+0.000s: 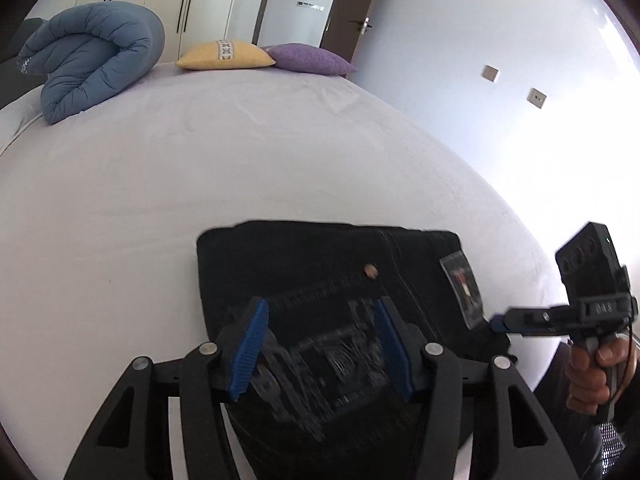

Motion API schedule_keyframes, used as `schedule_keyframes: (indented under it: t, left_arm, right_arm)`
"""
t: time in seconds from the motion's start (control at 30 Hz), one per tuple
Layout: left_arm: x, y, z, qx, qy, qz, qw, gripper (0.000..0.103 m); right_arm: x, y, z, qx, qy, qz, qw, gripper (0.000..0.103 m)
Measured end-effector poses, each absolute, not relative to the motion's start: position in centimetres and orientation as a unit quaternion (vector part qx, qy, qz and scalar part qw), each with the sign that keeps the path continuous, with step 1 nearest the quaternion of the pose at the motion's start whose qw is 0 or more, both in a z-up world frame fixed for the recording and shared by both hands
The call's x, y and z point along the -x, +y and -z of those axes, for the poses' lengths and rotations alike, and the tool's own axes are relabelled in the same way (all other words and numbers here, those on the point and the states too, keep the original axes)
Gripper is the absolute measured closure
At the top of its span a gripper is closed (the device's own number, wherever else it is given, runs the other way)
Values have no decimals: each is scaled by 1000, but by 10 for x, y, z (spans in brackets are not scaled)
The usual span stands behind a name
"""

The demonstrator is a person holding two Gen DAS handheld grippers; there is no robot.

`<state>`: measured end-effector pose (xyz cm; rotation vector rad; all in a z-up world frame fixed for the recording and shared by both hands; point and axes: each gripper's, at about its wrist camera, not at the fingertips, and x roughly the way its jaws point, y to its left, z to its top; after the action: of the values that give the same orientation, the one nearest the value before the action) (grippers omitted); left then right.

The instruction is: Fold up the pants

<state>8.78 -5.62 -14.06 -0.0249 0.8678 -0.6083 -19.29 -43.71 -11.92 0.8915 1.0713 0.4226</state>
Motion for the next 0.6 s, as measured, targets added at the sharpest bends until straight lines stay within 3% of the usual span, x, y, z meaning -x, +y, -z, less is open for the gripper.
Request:
schedule_keyframes:
  t: [0.13,0.23,0.4,0.43,0.5,0.53,0.57,0.6]
  left_arm:
    - [-122,-66,182,3,473,275,837,39]
    - [-89,-80,187,-69,448,269,850,39]
    - [-24,-73,178,-70,433,297,849,37]
    - [-14,-71,174,-74,426,300,850,36]
    - [1,-63,162,-74,418,310,851,33]
    - [3,-56,156,-67,412,308,855,30]
    - [3,-46,149,-57,408,301,860,26]
    - [-5,-37,146,-42,408,291,865,15]
  right_arm:
    - [196,-435,136,-399,516,-167,740,79]
    - [209,-441,136,-413,504,-169,740,79]
    - [234,-449,116,-378,509,-161,756,79]
    - [237,-454,107,-373,505,-156,763,75]
    - [237,-464,92,-361,495,-133,779,43]
    - [237,-471,84,-357,485,-120,789,22]
    - [237,-475,78,-356,475,-115,796,19]
    - [231,-478,75,-357,473,-118,796,19]
